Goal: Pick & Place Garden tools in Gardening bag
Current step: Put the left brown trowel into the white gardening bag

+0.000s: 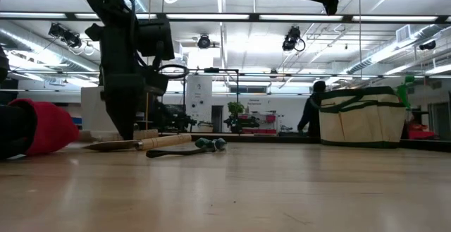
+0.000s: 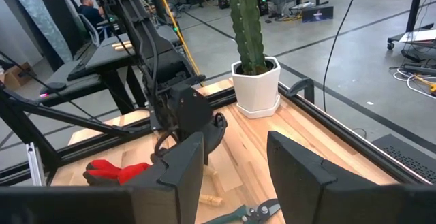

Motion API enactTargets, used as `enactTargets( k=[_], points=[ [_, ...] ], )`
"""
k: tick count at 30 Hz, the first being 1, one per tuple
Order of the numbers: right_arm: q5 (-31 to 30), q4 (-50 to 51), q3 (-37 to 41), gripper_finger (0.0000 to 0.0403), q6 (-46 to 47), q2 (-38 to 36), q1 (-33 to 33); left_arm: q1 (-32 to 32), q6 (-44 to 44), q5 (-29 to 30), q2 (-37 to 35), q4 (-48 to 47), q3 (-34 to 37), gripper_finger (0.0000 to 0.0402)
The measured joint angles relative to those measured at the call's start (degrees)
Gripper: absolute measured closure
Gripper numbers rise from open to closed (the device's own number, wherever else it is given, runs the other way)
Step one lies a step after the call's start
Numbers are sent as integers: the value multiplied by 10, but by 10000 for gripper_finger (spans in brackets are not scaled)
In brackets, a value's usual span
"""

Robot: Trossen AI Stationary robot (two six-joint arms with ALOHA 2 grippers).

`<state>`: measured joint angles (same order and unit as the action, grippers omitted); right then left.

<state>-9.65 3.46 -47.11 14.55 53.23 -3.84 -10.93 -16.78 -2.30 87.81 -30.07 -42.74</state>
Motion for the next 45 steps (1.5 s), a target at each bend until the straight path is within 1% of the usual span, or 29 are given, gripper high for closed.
enactTargets(
  k=[10,14,18,22,28,30,33,37,40,45],
  points=[
    [0,-1,0,241,0,0,0,-1,-6,-15,-60,3,0,325],
    [0,-2,0,241,0,0,0,-1,-7,-28,-94,28,-1,325],
    [0,-7,0,241,0,0,0,-1,-9,-40,-124,64,-1,325],
    [0,-8,0,241,0,0,0,-1,-10,-64,-148,109,-1,325],
    [2,-9,0,241,2,0,0,-1,-21,-91,-156,192,-2,325],
    [3,-11,0,241,12,0,0,-1,-22,-96,-156,205,-2,325],
    [6,-12,0,241,20,0,0,-1,-21,-96,-156,214,-15,325],
    [5,-13,0,241,12,0,0,-1,1,-93,-156,215,-50,325],
    [-5,-14,0,241,11,0,-1,-1,21,-74,-156,210,-82,325],
    [-5,-16,0,241,11,0,-1,-2,52,-36,-156,205,-129,325]
  ],
)
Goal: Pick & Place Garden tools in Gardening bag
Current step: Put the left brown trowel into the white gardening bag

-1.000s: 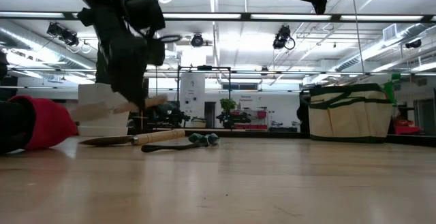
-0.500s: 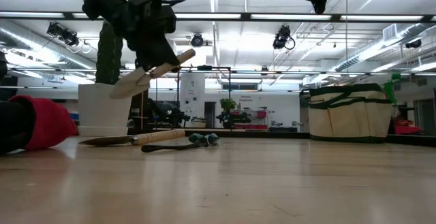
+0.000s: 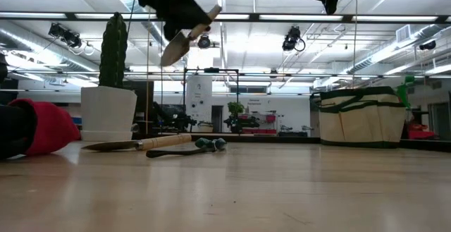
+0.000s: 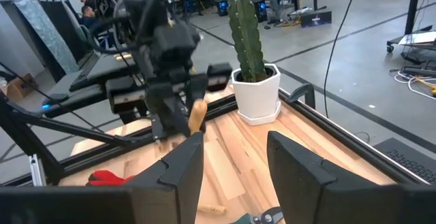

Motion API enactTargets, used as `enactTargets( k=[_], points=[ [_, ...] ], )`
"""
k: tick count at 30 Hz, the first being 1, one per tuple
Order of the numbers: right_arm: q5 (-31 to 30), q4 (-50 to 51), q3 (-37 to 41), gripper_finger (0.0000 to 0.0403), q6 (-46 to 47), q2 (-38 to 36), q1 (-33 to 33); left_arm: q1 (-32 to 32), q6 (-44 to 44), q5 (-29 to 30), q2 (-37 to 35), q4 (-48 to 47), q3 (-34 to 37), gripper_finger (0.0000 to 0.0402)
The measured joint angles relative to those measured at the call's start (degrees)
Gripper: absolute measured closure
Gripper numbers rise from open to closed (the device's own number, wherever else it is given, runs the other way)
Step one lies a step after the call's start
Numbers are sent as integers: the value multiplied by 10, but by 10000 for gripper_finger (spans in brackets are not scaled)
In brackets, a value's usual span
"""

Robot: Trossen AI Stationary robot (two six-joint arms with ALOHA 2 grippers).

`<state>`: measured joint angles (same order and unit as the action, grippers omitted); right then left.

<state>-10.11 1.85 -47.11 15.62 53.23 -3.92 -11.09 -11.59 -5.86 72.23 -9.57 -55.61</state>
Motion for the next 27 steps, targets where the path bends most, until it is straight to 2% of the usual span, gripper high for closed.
enactTargets(
  k=[9,16,27],
  points=[
    [0,-29,0,235,0,0,0,-4,10,-2,0,0,-51,325],
    [0,-61,0,204,0,0,0,-3,6,-4,0,2,-60,325],
    [7,-86,0,152,8,0,0,-3,3,-4,0,64,-60,324]
  ],
)
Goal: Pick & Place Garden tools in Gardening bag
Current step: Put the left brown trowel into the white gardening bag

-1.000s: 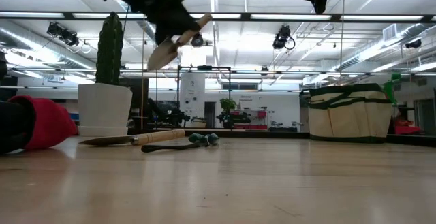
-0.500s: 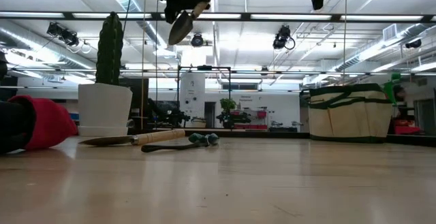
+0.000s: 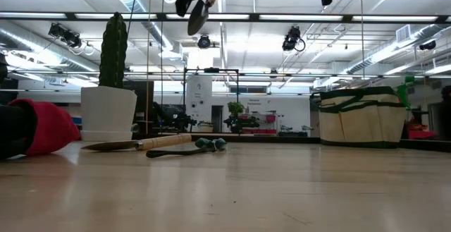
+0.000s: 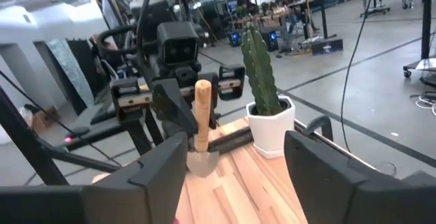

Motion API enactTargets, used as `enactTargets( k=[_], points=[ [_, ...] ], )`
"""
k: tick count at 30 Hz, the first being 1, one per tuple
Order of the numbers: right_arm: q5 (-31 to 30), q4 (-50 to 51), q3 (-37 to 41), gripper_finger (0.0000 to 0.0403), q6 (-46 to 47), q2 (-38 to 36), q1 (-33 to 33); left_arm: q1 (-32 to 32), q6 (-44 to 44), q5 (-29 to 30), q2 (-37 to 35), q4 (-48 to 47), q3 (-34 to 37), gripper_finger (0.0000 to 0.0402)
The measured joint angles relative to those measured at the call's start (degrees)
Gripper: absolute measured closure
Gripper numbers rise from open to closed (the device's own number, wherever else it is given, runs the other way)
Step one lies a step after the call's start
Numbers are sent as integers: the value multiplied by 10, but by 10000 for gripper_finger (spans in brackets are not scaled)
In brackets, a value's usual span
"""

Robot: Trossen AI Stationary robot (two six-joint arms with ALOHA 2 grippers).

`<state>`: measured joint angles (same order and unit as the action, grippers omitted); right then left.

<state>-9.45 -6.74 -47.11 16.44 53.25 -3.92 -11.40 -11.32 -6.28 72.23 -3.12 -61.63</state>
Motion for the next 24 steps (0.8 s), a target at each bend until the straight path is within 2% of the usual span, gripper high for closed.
enactTargets(
  k=[5,9,24],
  points=[
    [1,-30,0,141,11,0,0,0,0,-14,0,9,0,324],
    [32,-54,0,140,11,0,0,0,0,-17,0,19,0,324],
    [39,-86,-12,140,11,2,0,0,0,-35,0,30,0,324]
  ],
)
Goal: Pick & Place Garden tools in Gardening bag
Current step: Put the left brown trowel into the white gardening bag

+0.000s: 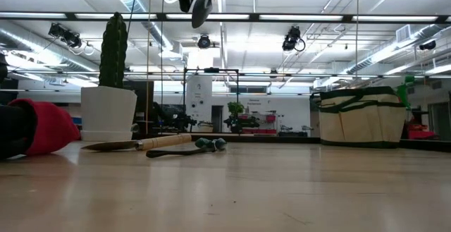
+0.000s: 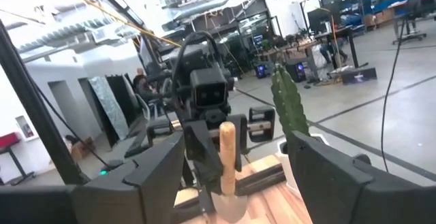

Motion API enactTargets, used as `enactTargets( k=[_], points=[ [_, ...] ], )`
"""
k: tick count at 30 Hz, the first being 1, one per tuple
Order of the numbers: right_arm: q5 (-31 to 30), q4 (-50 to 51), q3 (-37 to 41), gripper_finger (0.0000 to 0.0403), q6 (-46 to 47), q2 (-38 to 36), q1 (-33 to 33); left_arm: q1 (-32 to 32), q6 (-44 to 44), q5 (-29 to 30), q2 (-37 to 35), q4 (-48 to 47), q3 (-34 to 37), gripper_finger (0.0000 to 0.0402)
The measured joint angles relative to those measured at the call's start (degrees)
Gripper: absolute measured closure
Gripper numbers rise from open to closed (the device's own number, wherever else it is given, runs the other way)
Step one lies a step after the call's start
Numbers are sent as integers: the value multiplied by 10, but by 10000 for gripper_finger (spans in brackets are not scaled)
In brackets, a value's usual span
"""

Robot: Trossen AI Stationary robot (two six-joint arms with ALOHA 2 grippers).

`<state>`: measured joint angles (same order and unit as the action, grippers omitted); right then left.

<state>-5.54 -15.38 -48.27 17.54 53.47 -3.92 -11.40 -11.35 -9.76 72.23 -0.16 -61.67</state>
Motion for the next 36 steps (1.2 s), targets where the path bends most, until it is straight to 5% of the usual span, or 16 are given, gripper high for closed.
enactTargets(
  k=[16,36],
  points=[
    [7,34,-111,140,-65,96,0,0,-5,-11,0,36,0,324],
    [6,-49,-122,140,-36,206,0,0,-15,-22,0,40,0,322]
  ],
)
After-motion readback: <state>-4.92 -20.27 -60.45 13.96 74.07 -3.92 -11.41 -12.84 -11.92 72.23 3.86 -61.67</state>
